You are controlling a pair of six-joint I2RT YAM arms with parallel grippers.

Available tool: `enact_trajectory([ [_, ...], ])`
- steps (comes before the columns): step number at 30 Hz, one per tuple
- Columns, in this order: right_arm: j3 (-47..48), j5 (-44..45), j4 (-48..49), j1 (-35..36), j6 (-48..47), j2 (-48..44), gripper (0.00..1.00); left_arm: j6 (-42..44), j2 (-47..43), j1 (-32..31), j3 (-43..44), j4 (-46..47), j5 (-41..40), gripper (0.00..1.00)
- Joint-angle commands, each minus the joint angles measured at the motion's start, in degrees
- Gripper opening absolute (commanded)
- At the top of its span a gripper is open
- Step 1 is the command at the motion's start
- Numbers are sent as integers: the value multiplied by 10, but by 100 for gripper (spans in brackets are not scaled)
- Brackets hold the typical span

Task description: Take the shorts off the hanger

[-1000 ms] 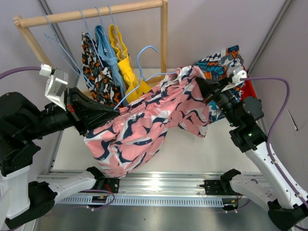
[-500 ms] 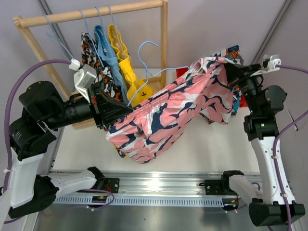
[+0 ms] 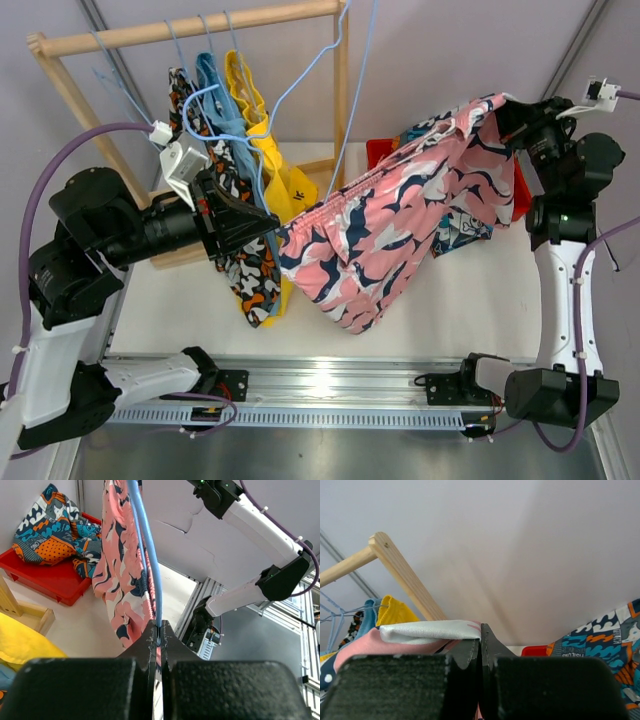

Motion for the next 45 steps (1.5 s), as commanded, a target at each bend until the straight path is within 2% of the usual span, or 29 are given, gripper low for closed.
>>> enact_trajectory([
  [1, 1, 63, 14, -33, 17, 1, 0, 2, -26, -9, 23, -30, 30, 0],
  [4, -62, -26, 69, -13, 34, -39, 0, 5, -13, -10, 34, -32, 17, 0],
  [5, -81, -88, 83, 32, 26, -53, 0, 7, -1, -9, 48, -37, -8, 0],
  [6, -96, -106, 76, 66, -22, -68, 0, 9, 6, -10, 52, -41, -25, 0],
  [7, -114, -112, 55, 107, -58, -98, 0, 11, 13, -10, 55, -43, -44, 0],
  [8, -119, -99, 26, 200, -97, -111, 0, 14, 20, -9, 62, -45, -66, 0],
  [9, -122, -87, -31, 239, -130, -121, 0, 15, 36, -10, 67, -48, -118, 0],
  [11, -133, -70, -67, 287, -169, -144, 0, 15, 57, -10, 77, -73, -194, 0],
  [12, -138, -69, -91, 299, -169, -151, 0, 15, 77, -10, 89, -85, -276, 0],
  [13, -141, -60, -99, 300, -174, -158, 0, 13, 84, -10, 89, -94, -312, 0],
  [15, -138, 33, -124, 294, -186, -181, 0, 11, 87, -10, 70, -107, -373, 0],
  [19, -65, 212, -144, 247, -210, -161, 0, 5, 58, -10, 30, -106, -393, 0],
  [21, 14, 254, -144, 203, -203, -109, 0, -2, 44, -10, 12, -110, -393, 0],
  [23, 66, 257, -125, 170, -194, -65, 0, -5, 23, -10, -21, -104, -379, 0],
  [24, 96, 251, -110, 154, -178, -15, 0, -12, 17, -10, -32, -99, -373, 0],
  [25, 162, 250, -103, 134, -172, 14, 0, -15, 11, -10, -43, -93, -364, 0],
  [29, 329, 264, -57, 112, -173, 148, 0, -34, -4, -10, -107, -46, -301, 0],
  [33, 430, 282, 23, 101, -193, 262, 0, -48, 23, -10, -106, -17, -281, 0],
  [36, 406, 329, 135, 99, -221, 310, 0, -48, 63, -10, -86, 2, -272, 0],
  [40, 362, 358, 146, 76, -222, 349, 0, -50, 127, -1, -49, 40, -280, 0],
  [41, 330, 359, 169, 75, -208, 335, 0, -56, 144, 2, -22, 41, -279, 0],
  [42, 244, 361, 189, 74, -201, 324, 0, -59, 163, 12, 9, 41, -275, 0],
  [43, 200, 366, 206, 74, -191, 309, 1, -62, 200, 16, 23, 38, -273, 0],
  [45, 82, 371, 242, 74, -150, 266, 9, -67, 243, 25, 83, 29, -272, 0],
])
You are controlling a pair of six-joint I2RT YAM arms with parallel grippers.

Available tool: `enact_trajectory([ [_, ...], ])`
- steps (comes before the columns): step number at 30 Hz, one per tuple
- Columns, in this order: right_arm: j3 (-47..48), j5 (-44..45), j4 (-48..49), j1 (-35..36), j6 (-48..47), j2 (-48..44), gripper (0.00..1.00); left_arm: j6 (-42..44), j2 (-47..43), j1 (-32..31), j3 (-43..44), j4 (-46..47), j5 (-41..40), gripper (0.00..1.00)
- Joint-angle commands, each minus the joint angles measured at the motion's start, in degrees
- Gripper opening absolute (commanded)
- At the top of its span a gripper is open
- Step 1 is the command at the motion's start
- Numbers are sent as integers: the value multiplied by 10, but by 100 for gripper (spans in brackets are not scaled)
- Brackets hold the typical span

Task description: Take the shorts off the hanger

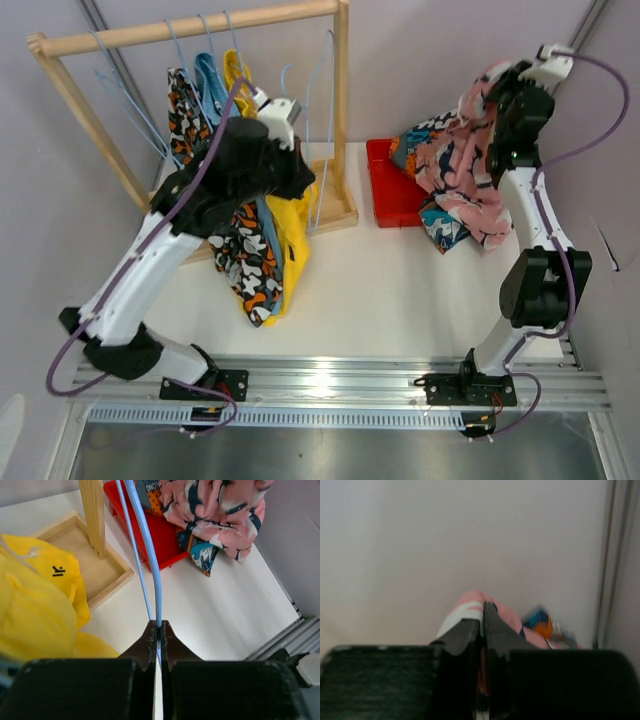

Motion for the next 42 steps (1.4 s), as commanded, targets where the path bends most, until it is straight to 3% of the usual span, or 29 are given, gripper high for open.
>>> enact_trajectory([
  [1, -152, 26, 106, -3, 55, -75, 17, -19, 82, 23, 146, 17, 0, 0],
  [5, -302, 20, 130, -3, 115, -157, 45, -20, 175, 53, 249, -9, -20, 0],
  [9, -419, 6, 122, -1, 159, -266, 60, -22, 230, 104, 289, 12, -24, 0],
  [19, -608, -20, 64, 41, 152, -484, 60, -35, 313, 183, 367, 89, -3, 0],
  [31, -673, -20, 17, 71, 174, -573, 60, -45, 371, 209, 375, 106, 77, 0],
  [34, -673, -17, 9, 82, 172, -578, 59, -50, 379, 209, 355, 87, 87, 0],
  [39, -667, -13, -1, 91, 170, -583, 61, -50, 299, 207, 225, 119, 87, 2],
  [40, -664, -11, -11, 91, 170, -584, 71, -48, 288, 206, 211, 119, 85, 11],
  [41, -655, 5, -23, 98, 171, -584, 97, -45, 281, 203, 208, 115, 84, 19],
  [42, -652, 14, -32, 100, 172, -584, 99, -43, 266, 202, 212, 94, 86, 30],
])
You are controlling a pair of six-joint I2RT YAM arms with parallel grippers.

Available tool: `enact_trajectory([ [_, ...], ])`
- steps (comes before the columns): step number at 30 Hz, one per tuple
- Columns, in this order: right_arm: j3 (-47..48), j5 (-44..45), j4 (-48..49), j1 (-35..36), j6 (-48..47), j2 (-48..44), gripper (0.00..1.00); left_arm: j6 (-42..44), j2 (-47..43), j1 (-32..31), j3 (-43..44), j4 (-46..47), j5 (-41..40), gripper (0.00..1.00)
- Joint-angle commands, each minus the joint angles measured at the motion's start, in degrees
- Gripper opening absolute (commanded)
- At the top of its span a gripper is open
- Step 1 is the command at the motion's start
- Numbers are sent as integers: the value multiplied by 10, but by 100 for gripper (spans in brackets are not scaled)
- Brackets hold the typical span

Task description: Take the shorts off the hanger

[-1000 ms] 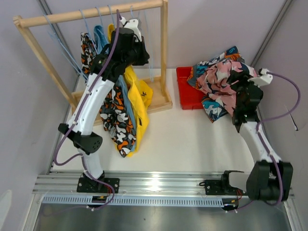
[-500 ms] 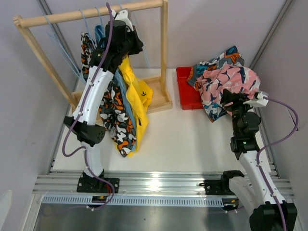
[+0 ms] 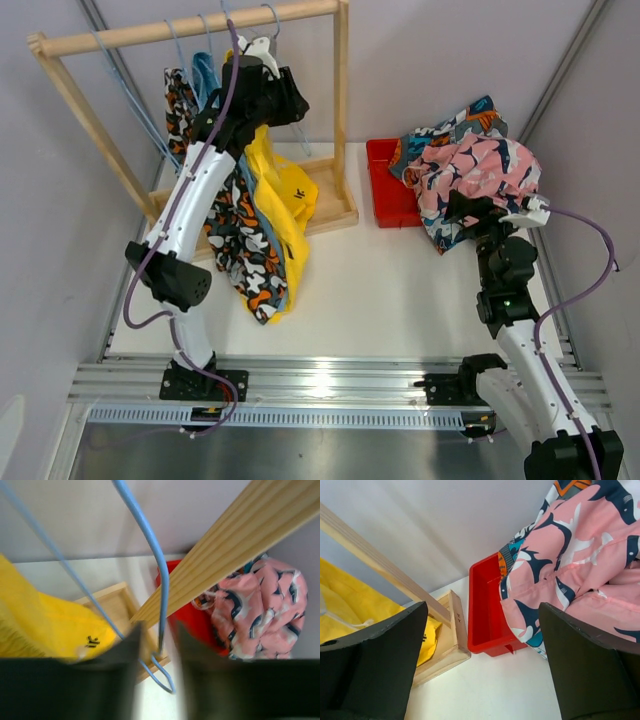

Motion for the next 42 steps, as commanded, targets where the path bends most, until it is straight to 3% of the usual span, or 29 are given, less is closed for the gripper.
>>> enact_trajectory([
  [1, 24, 34, -28, 10, 0, -8, 99, 3, -51, -5, -16, -61, 17, 55],
  [4, 36, 42, -42, 13, -7, -6, 100, 30, -104, -26, -18, -92, 11, 79],
  [6, 40, 41, -46, 15, -11, -9, 100, 40, -133, -36, -19, -108, 21, 88],
  [7, 40, 39, -45, 15, -11, -12, 100, 43, -161, -37, -19, -111, 26, 99],
  [14, 36, 42, -51, 36, -3, -29, 99, 44, -249, -36, -4, -145, 19, 99],
  [20, 33, 53, -78, 47, -12, -56, 99, 53, -274, -35, -10, -152, 6, 99],
  [42, 1, 64, -110, 47, -48, -109, 100, 38, -149, 26, 35, -112, -43, 93],
])
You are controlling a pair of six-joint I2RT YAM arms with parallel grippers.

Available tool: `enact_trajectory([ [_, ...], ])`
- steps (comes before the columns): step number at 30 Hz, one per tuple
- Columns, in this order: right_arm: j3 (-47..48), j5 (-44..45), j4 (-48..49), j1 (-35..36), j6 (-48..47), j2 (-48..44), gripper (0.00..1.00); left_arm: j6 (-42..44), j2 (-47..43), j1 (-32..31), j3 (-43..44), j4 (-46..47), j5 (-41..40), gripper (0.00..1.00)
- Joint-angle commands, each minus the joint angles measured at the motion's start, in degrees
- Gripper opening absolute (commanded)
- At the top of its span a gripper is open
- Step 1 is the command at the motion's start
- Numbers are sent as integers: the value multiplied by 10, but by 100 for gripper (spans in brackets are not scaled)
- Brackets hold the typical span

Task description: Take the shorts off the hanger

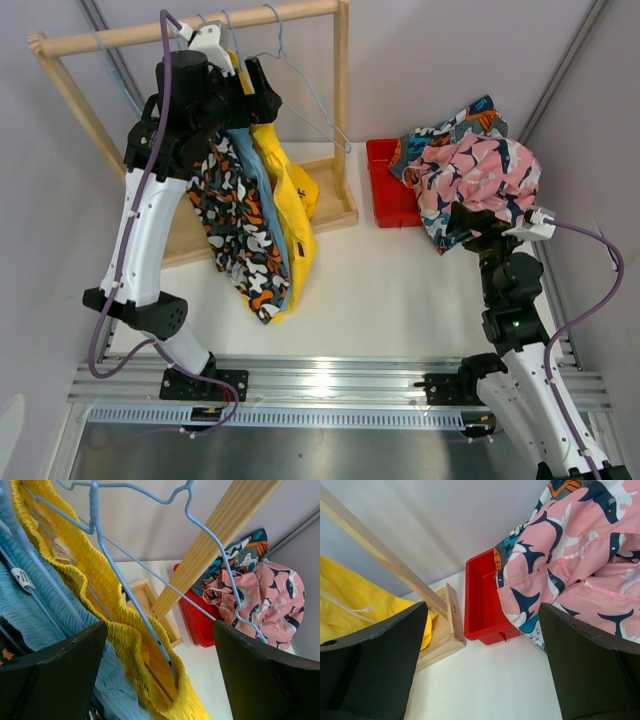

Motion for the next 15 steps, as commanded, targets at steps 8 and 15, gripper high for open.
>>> enact_trajectory([
  [8, -24, 16, 12, 3, -12, -16, 100, -25, 32, 16, 1, 63, -15, 83],
  [15, -36, 17, 12, 2, -18, -23, 100, -34, 65, 18, 13, 71, -15, 28],
])
